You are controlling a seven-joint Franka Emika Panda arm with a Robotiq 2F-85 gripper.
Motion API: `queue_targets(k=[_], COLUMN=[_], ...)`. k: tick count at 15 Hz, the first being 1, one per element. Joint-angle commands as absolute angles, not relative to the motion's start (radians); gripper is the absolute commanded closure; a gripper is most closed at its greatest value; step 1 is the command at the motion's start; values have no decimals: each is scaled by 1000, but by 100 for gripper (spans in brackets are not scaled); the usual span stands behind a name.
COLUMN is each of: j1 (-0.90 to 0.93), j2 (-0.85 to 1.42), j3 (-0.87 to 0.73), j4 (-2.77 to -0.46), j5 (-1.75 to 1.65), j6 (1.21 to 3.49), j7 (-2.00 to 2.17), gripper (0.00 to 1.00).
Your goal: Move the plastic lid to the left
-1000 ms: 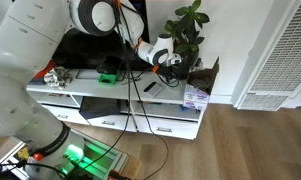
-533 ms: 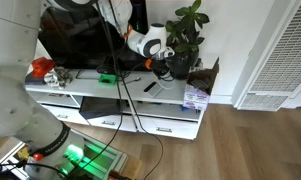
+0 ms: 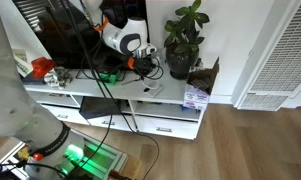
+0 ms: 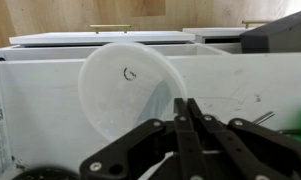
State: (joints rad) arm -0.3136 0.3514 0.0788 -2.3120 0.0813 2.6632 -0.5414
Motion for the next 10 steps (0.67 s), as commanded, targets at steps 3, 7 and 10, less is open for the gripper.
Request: queue_targets(k=[3,7,10], j1=[-295,-296,-301], j2=[263,249,228], j3=[77,74,99], j4=[-2414,-2430,-2438], j5=[107,108,135], j6=[2679,2680,2672], j7=[-615,-628,-664], gripper=[95,95,99])
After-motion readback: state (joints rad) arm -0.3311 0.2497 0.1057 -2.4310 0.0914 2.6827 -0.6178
